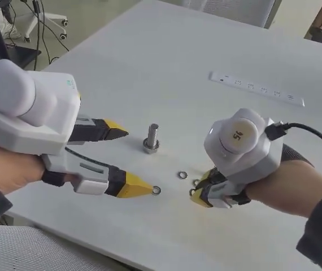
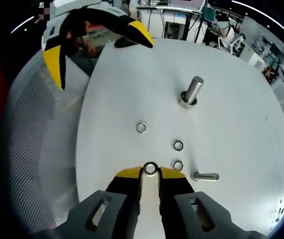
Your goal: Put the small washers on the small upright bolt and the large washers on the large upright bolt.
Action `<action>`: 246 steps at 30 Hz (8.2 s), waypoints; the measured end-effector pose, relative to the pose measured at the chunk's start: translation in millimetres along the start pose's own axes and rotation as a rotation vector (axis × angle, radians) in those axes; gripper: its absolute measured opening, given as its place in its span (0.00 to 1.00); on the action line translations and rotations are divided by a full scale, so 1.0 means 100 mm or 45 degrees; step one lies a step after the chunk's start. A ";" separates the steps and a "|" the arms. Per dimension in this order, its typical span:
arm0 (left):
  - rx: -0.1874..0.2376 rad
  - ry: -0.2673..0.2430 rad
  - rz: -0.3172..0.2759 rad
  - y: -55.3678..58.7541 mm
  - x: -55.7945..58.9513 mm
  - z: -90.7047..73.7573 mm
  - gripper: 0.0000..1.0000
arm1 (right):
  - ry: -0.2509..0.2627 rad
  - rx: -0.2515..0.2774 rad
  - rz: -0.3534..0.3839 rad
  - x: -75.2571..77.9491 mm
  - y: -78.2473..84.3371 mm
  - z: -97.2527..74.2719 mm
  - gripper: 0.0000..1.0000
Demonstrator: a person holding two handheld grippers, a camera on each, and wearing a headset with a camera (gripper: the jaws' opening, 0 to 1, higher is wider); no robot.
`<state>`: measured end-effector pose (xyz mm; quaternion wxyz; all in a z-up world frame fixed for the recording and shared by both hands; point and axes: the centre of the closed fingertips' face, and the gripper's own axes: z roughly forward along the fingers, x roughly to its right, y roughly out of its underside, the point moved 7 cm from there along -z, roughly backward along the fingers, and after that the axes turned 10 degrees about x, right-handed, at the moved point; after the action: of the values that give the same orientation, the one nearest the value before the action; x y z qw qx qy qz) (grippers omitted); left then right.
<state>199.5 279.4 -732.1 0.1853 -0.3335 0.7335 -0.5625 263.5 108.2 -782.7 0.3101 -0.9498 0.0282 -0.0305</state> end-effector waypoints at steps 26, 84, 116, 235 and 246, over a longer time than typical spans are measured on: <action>0.000 0.015 -0.001 0.00 0.01 0.04 0.71 | 0.204 0.019 0.031 0.42 -0.01 -0.56 0.13; -0.012 0.001 -0.027 0.05 -0.01 0.02 0.70 | 0.066 -0.183 -0.059 0.67 0.08 -0.03 0.13; -0.025 0.000 -0.037 0.08 -0.03 0.01 0.69 | 0.035 -0.188 -0.020 0.65 0.23 0.17 0.18; 0.000 0.002 -0.025 0.04 -0.01 -0.01 0.68 | 0.050 -0.064 0.066 0.32 0.13 0.32 0.15; 0.000 0.004 -0.023 0.03 0.00 -0.01 0.68 | 0.056 -0.074 0.054 0.30 0.15 0.30 0.14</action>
<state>197.7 280.7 -735.0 0.1790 -0.3391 0.7309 -0.5646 295.2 112.0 -814.4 0.2822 -0.9567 0.0560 -0.0438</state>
